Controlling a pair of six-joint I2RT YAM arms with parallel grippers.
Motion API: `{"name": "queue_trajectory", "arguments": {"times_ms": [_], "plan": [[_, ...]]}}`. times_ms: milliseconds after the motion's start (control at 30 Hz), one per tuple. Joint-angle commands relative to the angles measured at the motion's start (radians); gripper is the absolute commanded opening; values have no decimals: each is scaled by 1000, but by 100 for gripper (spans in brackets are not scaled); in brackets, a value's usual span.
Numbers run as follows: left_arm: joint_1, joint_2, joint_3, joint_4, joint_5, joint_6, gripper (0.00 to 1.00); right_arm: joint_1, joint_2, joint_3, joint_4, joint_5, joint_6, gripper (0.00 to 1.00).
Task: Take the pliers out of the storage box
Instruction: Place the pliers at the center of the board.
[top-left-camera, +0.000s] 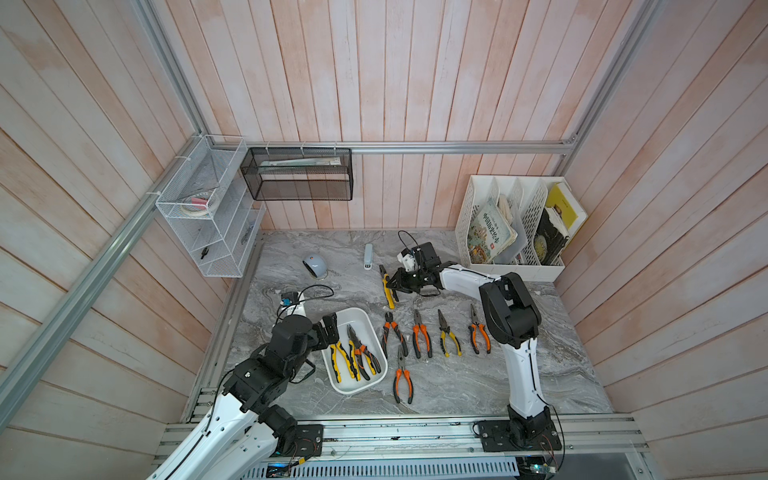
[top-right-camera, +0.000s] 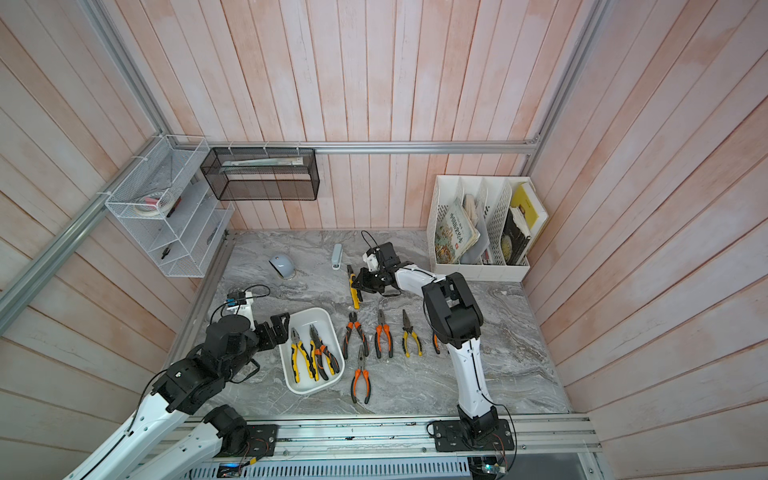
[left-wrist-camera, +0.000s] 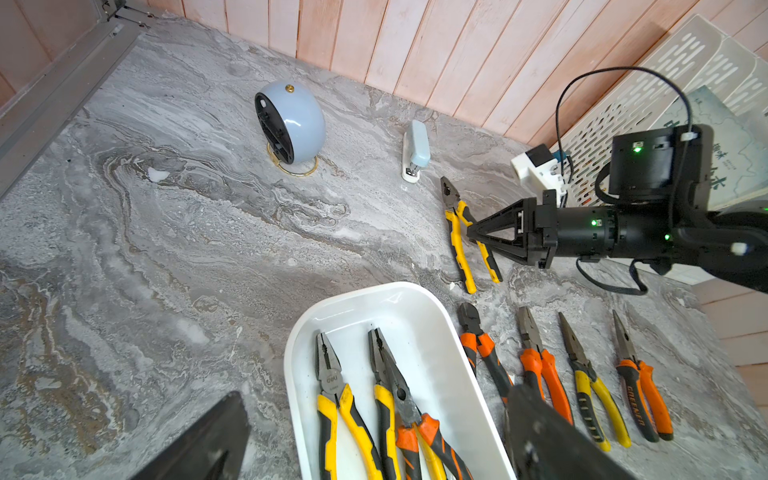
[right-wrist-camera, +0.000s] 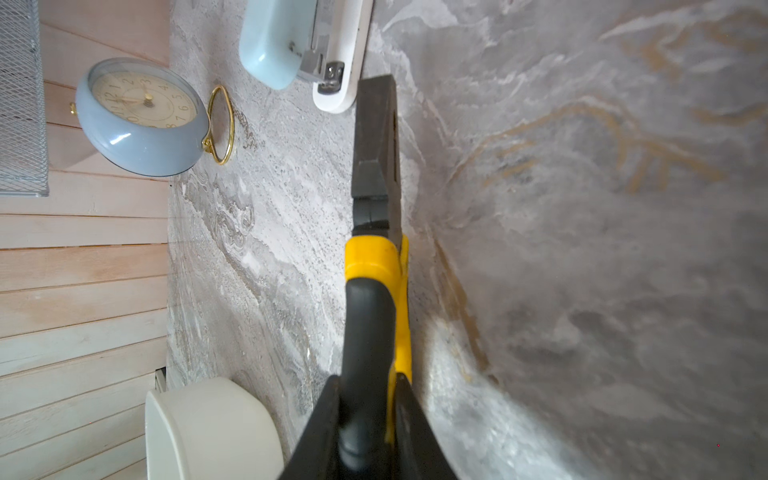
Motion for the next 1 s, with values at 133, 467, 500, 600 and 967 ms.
{"name": "queue_trajectory", "arguments": {"times_ms": [133, 467, 500, 600, 967], "plan": [[-4, 0, 0, 0, -2, 6, 100, -20, 13, 69, -176, 55, -50, 44], [-5, 3, 1, 1, 1, 6, 100, -26, -42, 141, -430, 190, -100, 55], [-5, 3, 1, 0, 1, 6, 100, -17, -40, 154, -454, 214, -106, 56], [-5, 2, 1, 0, 1, 6, 100, 16, -31, 190, -499, 259, -117, 58], [-5, -3, 0, 0, 2, 7, 100, 71, -236, -29, -429, 319, -8, 57]]}}
